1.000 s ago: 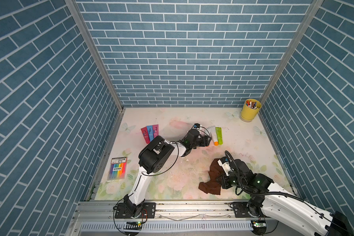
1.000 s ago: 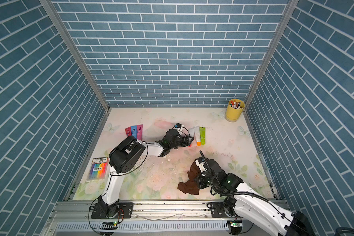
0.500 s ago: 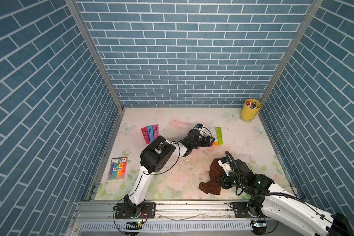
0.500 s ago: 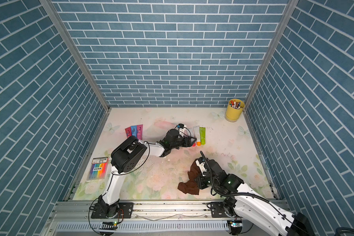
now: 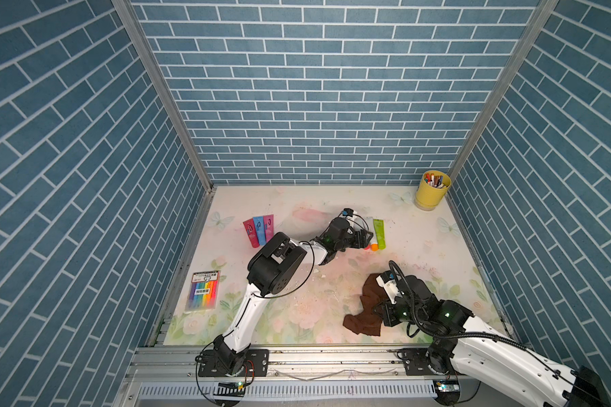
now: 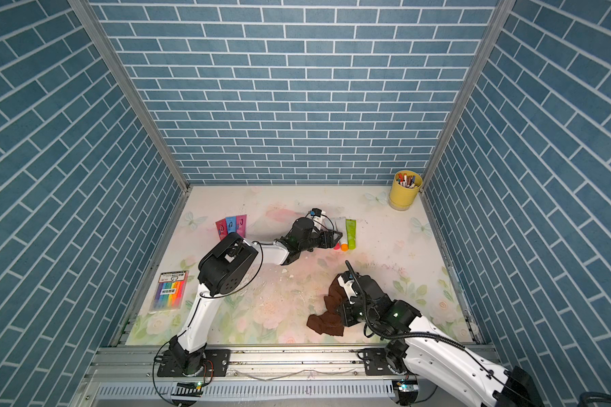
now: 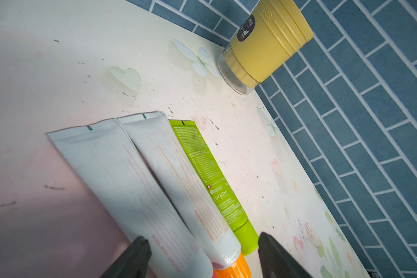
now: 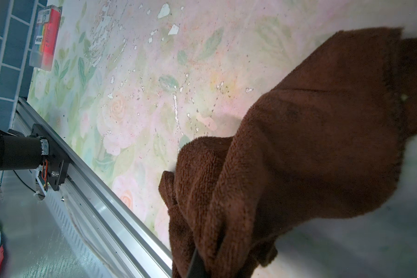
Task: Wipe the surface of the toothpaste tube
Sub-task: Move the toothpaste to the center of the board.
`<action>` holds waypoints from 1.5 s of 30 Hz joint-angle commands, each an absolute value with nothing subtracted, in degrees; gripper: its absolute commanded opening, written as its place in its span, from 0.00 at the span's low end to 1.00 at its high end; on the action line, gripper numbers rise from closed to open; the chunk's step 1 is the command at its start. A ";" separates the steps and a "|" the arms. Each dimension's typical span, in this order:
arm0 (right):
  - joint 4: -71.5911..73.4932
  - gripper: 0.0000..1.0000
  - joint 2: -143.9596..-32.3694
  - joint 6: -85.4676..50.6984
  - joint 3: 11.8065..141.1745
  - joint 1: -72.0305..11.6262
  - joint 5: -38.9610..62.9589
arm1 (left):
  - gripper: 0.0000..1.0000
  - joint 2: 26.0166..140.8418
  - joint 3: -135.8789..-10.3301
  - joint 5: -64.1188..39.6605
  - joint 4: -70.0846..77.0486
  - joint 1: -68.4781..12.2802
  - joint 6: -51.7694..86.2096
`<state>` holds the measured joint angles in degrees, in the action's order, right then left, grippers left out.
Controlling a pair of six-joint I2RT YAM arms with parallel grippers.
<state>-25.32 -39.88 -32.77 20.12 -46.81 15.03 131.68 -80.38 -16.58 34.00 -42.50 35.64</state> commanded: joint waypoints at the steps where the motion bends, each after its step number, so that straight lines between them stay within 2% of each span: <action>1: -26.01 0.00 -39.26 -34.19 19.69 -47.16 14.33 | 0.76 133.42 -81.80 -16.98 32.24 -42.45 34.30; 7: -26.08 0.00 -39.20 -34.19 19.69 -47.11 14.28 | 0.76 132.49 -80.34 -15.29 31.47 -42.30 33.69; 12: -26.28 0.00 -39.11 -34.15 19.92 -47.11 13.56 | 0.76 123.04 -73.53 -9.50 28.34 -42.11 30.93; 15: -26.16 0.00 -38.66 -33.93 20.10 -47.11 12.92 | 0.75 114.58 -71.54 -1.65 17.75 -42.10 27.97; 20: -26.32 0.00 -36.67 -33.57 19.96 -47.10 12.66 | 0.65 102.16 -70.10 15.77 -1.39 -41.37 23.37; 23: -26.44 0.00 -35.02 -33.53 19.62 -47.02 13.05 | 0.61 96.99 -68.38 21.50 -8.44 -38.68 21.64; 31: -26.54 0.00 -32.96 -33.49 19.22 -47.11 13.71 | 0.60 90.89 -61.00 19.83 -9.63 -26.46 19.18; 37: -26.37 0.00 -33.48 -33.40 19.25 -47.11 13.80 | 0.60 91.66 -60.77 16.82 -9.53 -19.12 17.55; 45: -26.32 0.00 -34.09 -33.44 19.32 -47.13 13.54 | 0.60 97.30 -64.04 15.91 -9.47 -15.36 17.09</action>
